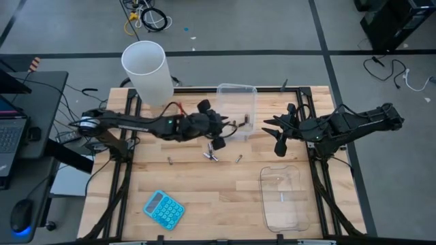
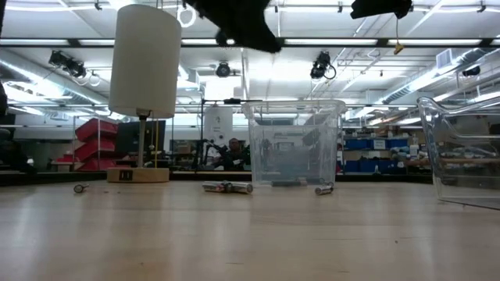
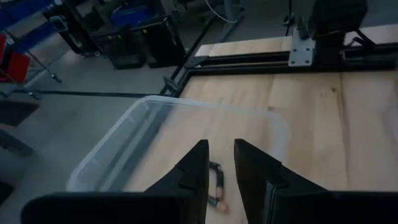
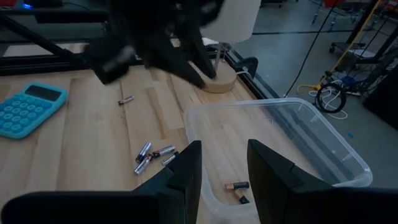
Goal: Sort batteries
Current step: Put the silver battery into the bottom transparent bin
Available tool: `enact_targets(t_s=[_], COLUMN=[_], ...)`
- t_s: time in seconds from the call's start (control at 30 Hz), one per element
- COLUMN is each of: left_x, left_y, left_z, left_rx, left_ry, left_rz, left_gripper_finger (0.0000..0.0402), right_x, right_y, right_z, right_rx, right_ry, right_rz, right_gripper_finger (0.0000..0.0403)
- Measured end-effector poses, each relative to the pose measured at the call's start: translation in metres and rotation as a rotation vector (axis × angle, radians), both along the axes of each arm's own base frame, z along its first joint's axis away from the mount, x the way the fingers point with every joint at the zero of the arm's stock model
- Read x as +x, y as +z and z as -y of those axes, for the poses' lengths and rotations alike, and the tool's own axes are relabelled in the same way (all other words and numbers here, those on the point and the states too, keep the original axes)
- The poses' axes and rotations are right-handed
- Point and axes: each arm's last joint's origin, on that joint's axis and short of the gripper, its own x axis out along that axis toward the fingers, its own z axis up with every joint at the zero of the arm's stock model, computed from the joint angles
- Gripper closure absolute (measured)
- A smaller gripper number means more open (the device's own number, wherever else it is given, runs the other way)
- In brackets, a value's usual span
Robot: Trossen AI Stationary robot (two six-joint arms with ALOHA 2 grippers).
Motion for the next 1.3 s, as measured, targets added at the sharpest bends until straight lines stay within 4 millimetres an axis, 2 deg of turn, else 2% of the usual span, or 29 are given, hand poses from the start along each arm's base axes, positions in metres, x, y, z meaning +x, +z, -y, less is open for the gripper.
enact_targets(t_s=[0.2,0.37,0.57,0.67,0.77,0.97,1.13,1.3], left_x=[-0.034,-0.063,-0.097,-0.11,-0.118,-0.131,-0.141,-0.147], left_y=[0.018,0.018,0.001,-0.008,-0.019,-0.04,-0.055,-0.07], left_z=[0.037,0.061,0.086,0.096,0.103,0.116,0.121,0.121], left_rx=[-0.004,-0.028,-0.019,-0.024,-0.043,0.016,0.109,0.129], left_ry=[-0.043,-0.092,-0.138,-0.133,-0.116,-0.086,-0.046,0.008], left_rz=[-0.08,-0.21,-0.49,-0.577,-0.605,-0.612,-0.604,-0.577], left_gripper_finger=[0.0323,0.0323,0.0323,0.0323,0.0323,0.0323,0.0323,0.0323], right_x=[0.0,0.0,0.0,0.002,0.008,0.026,0.047,0.074], right_y=[0.0,0.0,0.001,0.004,0.009,0.01,0.007,0.01], right_z=[0.0,0.0,-0.001,-0.004,-0.009,-0.018,-0.028,-0.036], right_rx=[0.014,0.014,0.007,-0.015,-0.042,-0.076,-0.078,-0.089], right_ry=[-0.007,-0.006,0.008,0.091,0.175,0.223,0.236,0.24], right_rz=[0.005,0.005,0.011,0.022,0.071,0.124,0.119,0.086], right_gripper_finger=[0.0288,0.0288,0.0288,0.0288,0.0288,0.0288,0.0288,0.0288])
